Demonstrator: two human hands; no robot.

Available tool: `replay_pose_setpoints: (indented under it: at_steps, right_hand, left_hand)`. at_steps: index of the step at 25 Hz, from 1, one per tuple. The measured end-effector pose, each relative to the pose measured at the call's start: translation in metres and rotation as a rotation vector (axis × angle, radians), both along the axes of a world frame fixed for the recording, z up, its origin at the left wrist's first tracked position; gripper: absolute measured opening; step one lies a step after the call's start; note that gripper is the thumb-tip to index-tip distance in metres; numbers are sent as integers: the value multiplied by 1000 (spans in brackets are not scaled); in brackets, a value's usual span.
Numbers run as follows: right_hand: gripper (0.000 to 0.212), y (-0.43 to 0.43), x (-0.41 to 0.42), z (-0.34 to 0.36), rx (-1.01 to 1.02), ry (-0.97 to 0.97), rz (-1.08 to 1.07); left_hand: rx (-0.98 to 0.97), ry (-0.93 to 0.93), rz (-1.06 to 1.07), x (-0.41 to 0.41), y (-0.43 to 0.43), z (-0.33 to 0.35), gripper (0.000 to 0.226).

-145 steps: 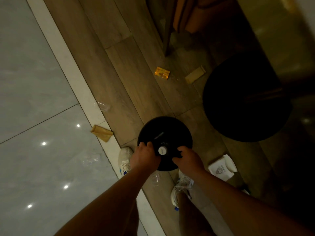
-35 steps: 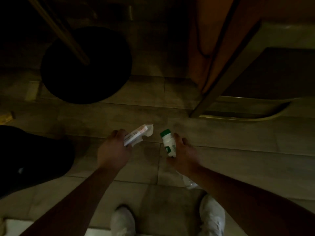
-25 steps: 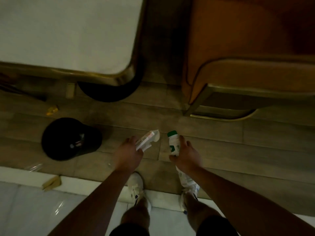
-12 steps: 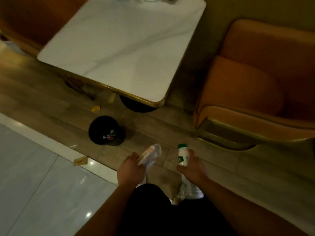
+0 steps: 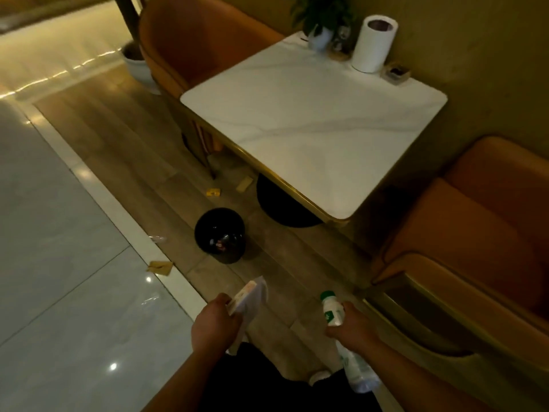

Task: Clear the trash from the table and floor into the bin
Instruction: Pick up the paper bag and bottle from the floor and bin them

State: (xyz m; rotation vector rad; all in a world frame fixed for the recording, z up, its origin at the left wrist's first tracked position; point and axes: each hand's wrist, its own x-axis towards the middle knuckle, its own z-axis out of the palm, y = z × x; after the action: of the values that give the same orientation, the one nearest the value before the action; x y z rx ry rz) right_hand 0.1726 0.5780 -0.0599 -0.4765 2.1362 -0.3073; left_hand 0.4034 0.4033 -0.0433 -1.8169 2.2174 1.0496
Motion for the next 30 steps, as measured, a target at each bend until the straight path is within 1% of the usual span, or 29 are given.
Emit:
replay_pose_setpoints:
  at_steps: [6, 9, 11, 15, 17, 20, 24, 27, 30]
  right_hand:
    - [78, -102, 37, 12, 65, 49, 158]
    - [76, -149, 46, 18, 76, 68, 238]
    - [78, -181, 50, 20, 98, 87, 303]
    - [82, -243, 53, 19, 98, 58, 394]
    - [80, -277, 50, 15, 69, 42, 440]
    - [75, -326, 42, 3, 41, 27, 507]
    - [69, -393, 19, -26, 8, -50, 571]
    - [74, -440, 3, -42, 61, -73, 645]
    - [81, -480, -7, -56, 92, -85, 694]
  left_hand:
    - [34, -7, 79, 57, -69, -7, 14]
    - [47, -17, 157, 79, -90, -8, 17]
    - [47, -20, 213, 91, -101, -9, 17]
    - [65, -32, 321, 109, -120, -13, 20]
    - [67, -51, 375, 113, -133, -15, 21]
    - [65, -65, 436, 108, -158, -16, 20]
    - [55, -108, 529, 81, -209, -17, 18]
    - [9, -131, 592, 59, -247, -11, 18]
    - [15, -137, 641, 37, -279, -9, 17]
